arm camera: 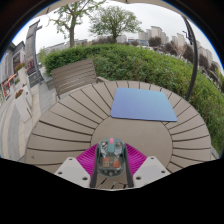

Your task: Arrange mouse

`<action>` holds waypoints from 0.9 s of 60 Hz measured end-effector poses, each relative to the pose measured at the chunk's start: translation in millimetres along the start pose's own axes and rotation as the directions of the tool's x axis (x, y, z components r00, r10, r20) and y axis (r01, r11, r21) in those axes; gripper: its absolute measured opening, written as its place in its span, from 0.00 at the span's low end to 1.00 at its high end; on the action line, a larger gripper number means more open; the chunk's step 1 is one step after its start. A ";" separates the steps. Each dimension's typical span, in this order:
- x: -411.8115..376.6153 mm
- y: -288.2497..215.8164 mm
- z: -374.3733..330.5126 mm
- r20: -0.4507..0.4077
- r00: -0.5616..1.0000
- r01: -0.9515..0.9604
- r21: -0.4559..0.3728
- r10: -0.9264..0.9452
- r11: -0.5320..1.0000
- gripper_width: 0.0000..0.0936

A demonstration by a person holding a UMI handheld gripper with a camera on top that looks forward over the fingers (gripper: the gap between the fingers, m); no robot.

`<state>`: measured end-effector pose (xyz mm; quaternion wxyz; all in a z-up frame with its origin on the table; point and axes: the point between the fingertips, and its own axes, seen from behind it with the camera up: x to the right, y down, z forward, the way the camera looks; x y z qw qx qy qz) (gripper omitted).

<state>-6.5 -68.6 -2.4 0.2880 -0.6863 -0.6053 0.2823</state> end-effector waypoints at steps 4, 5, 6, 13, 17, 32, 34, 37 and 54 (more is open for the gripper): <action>9.2 -28.1 -2.1 0.006 1.000 -0.006 0.026 0.006 1.000 0.45; 10.6 -36.8 -4.7 0.005 1.000 -0.004 0.032 0.004 0.999 0.45; 14.9 -47.3 -4.6 0.002 1.000 -0.003 0.043 0.003 0.999 0.45; 38.9 -118.5 2.5 0.001 1.000 -0.015 0.114 0.015 0.993 0.45; 60.7 -159.3 16.4 -0.022 1.000 -0.003 0.157 0.007 0.988 0.45; 127.2 -184.4 133.8 -0.072 0.997 -0.026 0.105 0.034 0.994 0.45; 134.5 -173.7 146.6 -0.077 0.997 -0.025 0.076 0.031 0.997 0.45; 141.8 -156.7 163.7 -0.089 0.996 -0.014 0.030 0.016 0.999 0.45; 156.9 -154.0 117.9 -0.107 0.993 -0.046 0.012 0.047 0.999 0.91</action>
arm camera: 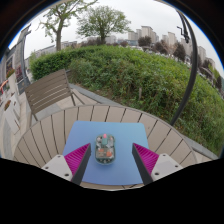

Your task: Arrange mouse

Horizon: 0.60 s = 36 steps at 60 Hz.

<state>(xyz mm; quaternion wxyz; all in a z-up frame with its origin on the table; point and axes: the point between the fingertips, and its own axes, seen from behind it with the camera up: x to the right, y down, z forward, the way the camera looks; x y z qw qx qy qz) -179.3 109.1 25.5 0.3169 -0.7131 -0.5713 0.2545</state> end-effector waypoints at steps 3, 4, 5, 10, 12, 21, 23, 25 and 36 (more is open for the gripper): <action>-1.1 2.5 -34.2 0.028 0.999 -0.017 -0.013 0.017 1.000 0.90; -4.1 4.5 -41.1 0.033 0.999 -0.020 -0.018 0.021 1.000 0.90; -2.9 6.9 -57.2 0.044 0.999 -0.020 -0.024 0.021 0.999 0.91; 0.0 20.9 -120.2 0.075 0.997 0.007 -0.036 -0.004 0.999 0.91; 4.2 30.2 -144.8 0.074 0.997 0.020 -0.049 -0.016 0.999 0.91; 14.3 76.2 -235.0 0.093 0.996 0.026 -0.119 -0.015 0.993 0.91; 16.8 82.8 -251.3 0.093 0.996 0.025 -0.124 -0.013 0.992 0.91; 19.5 88.5 -263.9 0.093 0.996 0.028 -0.128 -0.016 0.991 0.91; 27.8 108.3 -290.6 0.093 0.995 0.033 -0.148 -0.019 0.988 0.91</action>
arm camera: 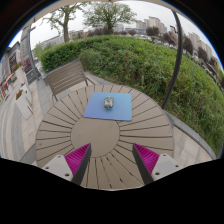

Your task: Arrange mouse

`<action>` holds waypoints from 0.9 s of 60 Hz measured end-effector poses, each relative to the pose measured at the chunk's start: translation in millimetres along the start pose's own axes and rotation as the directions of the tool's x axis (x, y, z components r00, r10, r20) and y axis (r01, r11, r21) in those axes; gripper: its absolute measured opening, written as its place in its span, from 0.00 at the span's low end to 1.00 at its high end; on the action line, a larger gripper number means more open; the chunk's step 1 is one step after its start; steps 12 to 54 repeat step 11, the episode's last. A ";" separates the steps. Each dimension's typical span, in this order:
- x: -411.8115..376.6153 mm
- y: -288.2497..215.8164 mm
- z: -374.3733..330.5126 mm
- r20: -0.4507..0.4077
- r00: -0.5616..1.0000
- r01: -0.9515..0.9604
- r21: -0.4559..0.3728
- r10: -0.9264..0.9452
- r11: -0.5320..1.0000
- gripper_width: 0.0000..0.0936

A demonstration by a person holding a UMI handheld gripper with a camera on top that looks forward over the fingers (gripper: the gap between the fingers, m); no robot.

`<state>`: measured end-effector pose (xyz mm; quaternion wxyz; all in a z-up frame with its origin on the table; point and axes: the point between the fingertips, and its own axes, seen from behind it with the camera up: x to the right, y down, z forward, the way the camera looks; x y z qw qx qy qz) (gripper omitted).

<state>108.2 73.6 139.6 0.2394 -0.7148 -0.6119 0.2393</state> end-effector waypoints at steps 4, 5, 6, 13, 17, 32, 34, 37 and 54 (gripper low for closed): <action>3.5 2.1 0.0 -0.016 1.000 -0.004 -0.003 0.003 1.000 0.91; 3.9 2.3 0.3 -0.020 1.000 -0.006 -0.002 0.006 1.000 0.91; 4.0 1.9 -1.2 -0.021 1.000 -0.007 -0.003 0.007 1.000 0.91; -4.1 1.1 -2.9 0.003 1.000 -0.029 0.001 0.029 1.000 0.91; -4.1 1.1 -2.9 0.003 1.000 -0.029 0.001 0.029 1.000 0.91; -4.1 1.1 -2.9 0.003 1.000 -0.029 0.001 0.029 1.000 0.91; -4.1 1.1 -2.9 0.003 1.000 -0.029 0.001 0.029 1.000 0.91; -4.1 1.1 -2.9 0.003 1.000 -0.029 0.001 0.029 1.000 0.91; -4.1 1.1 -2.9 0.003 1.000 -0.029 0.001 0.029 1.000 0.91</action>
